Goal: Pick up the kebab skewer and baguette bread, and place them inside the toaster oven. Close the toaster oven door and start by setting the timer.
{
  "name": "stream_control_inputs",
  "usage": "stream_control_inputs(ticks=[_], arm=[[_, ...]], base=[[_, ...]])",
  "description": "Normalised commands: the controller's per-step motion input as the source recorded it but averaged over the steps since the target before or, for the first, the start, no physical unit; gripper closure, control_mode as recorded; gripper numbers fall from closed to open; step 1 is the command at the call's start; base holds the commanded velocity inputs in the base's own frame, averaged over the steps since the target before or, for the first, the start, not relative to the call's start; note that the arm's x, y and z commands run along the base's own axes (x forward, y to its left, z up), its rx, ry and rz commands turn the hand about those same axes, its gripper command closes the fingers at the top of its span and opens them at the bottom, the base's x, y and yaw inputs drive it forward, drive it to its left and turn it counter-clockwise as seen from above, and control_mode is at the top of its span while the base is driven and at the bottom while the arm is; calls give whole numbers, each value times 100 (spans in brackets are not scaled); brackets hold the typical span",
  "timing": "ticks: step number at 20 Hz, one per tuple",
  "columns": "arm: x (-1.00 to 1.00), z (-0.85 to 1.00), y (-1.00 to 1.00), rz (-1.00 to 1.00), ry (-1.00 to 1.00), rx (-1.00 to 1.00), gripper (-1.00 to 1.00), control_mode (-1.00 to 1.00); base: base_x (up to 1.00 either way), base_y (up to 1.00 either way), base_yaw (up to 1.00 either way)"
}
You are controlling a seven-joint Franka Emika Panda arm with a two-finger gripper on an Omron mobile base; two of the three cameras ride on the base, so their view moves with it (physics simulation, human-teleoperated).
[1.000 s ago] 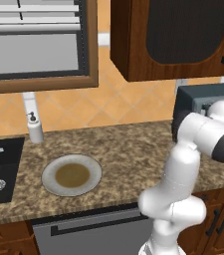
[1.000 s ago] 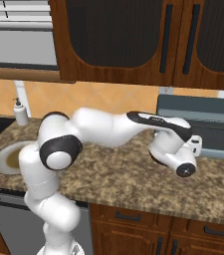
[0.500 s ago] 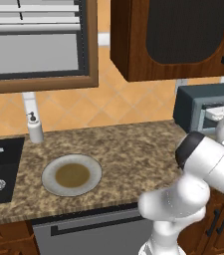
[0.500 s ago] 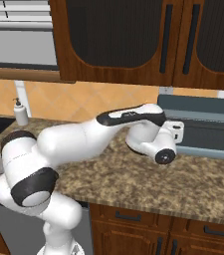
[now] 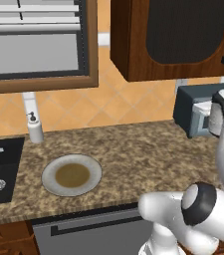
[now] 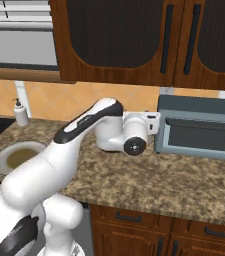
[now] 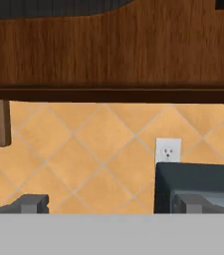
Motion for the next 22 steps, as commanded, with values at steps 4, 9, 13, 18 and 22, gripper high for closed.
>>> stream_control_inputs(ticks=[4,9,13,18,22], arm=[[-60,22,76,0,0,0,-100,-100],[-56,31,77,0,3,0,-100,-100],[-50,36,75,0,7,0,-100,-100],[-59,27,53,0,10,0,-100,-100],[-58,24,34,0,10,0,-100,-100]], base=[[0,0,0],[0,0,0],[0,0,0],[0,0,0],[0,0,0]])
